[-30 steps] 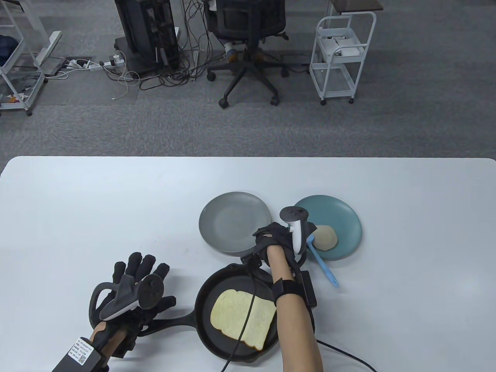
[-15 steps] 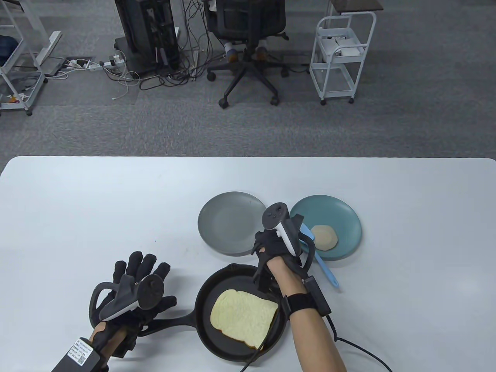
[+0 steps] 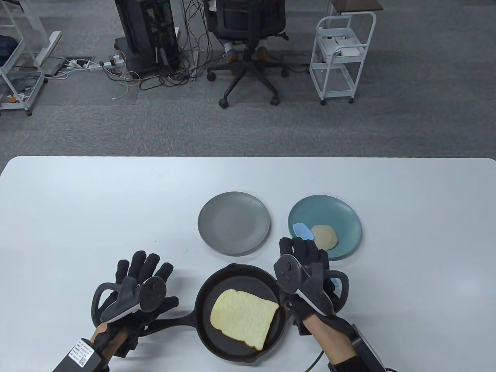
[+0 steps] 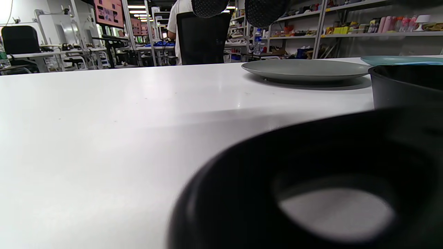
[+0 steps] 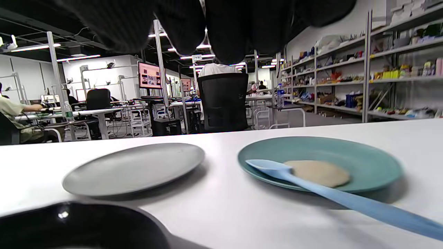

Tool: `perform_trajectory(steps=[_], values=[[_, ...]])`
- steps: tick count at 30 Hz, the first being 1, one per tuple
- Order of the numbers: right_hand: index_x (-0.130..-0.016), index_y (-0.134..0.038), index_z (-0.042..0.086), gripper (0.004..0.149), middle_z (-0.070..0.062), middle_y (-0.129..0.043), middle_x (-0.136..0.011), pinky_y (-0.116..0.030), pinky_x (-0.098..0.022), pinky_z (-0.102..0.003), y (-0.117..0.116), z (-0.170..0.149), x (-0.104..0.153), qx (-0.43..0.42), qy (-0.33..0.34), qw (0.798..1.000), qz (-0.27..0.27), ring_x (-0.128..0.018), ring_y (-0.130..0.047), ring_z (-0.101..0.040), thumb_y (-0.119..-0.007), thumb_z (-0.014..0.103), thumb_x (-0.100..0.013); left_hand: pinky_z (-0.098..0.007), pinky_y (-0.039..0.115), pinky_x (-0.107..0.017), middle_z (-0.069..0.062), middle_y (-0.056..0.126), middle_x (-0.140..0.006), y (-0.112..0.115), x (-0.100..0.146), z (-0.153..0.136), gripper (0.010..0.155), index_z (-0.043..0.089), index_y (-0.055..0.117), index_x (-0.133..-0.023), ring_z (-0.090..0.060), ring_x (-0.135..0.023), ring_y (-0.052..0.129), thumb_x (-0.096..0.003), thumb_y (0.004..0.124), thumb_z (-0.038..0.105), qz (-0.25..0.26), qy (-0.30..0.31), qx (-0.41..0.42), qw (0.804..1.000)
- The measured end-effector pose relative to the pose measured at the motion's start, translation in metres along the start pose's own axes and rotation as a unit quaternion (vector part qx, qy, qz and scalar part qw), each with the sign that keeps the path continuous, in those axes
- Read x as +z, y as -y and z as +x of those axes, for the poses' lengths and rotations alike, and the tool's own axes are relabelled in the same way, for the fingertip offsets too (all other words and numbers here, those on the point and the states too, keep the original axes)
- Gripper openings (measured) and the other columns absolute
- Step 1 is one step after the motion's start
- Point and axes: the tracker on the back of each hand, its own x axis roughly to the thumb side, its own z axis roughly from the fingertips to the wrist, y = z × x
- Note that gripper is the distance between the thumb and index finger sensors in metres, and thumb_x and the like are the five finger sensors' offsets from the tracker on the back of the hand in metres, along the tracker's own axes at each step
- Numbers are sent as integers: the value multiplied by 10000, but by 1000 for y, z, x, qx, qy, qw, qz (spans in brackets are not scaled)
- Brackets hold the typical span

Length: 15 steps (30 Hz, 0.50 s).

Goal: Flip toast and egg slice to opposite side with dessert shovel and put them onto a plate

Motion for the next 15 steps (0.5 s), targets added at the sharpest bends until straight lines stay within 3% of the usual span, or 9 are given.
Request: perform_trajectory(steps=[2, 3, 6, 9, 12, 15], values=[[-1096, -572, 201, 758, -154, -562, -1222, -238, -718, -713, -6, -9, 12, 22, -27, 999, -7, -1114, -448, -450, -764, 555, -454, -657, 237, -800, -88, 320, -1242, 0, 0, 0, 920, 350, 401, -1114, -448, -1144, 222, -293, 527, 745, 1, 0, -1, 1000], [-1114, -520, 201, 813, -157, -494, -1248, -194, -715, -719, -9, -12, 17, 46, -38, 998, -21, -1132, -380, -456, -745, 595, -439, -652, 245, -801, -90, 322, -1240, 0, 0, 0, 916, 347, 403, -1113, -451, -1141, 229, -297, 534, 741, 0, 0, -1, 1000], [-1139, -435, 233, 891, -150, -386, -1280, -166, -714, -728, -26, -23, 34, 81, -19, 995, -47, -1148, -282, -455, -687, 681, -411, -641, 258, -804, -93, 326, -1238, -1, 1, -6, 904, 344, 408, -1110, -452, -1139, 236, -307, 553, 732, 2, -5, 7, 1000], [-1144, -366, 290, 891, -108, -289, -1297, -137, -718, -724, -30, -30, 38, 95, -8, 995, 5, -1155, -195, -435, -610, 724, -405, -623, 273, -811, -97, 334, -1235, -3, 2, -10, 902, 340, 414, -1109, -455, -1137, 253, -309, 565, 729, 8, -7, 23, 1000], [-1138, -400, 283, 890, -116, -324, -1291, -159, -719, -728, -30, -34, 42, 55, 5, 998, -24, -1152, -221, -439, -612, 722, -394, -587, 307, -815, -78, 344, -1233, -3, 3, -9, 941, 319, 427, -1107, -448, -1135, 282, -290, 626, 740, -4, 21, 39, 999], [-1137, -404, 280, 889, -117, -332, -1290, -168, -721, -728, -29, -37, 45, 42, 1, 999, -20, -1151, -229, -438, -611, 722, -395, -578, 321, -816, -74, 350, -1231, -3, 3, -1, 974, 301, 415, -1109, -444, -1135, 301, -277, 659, 745, -15, 55, 37, 998]])
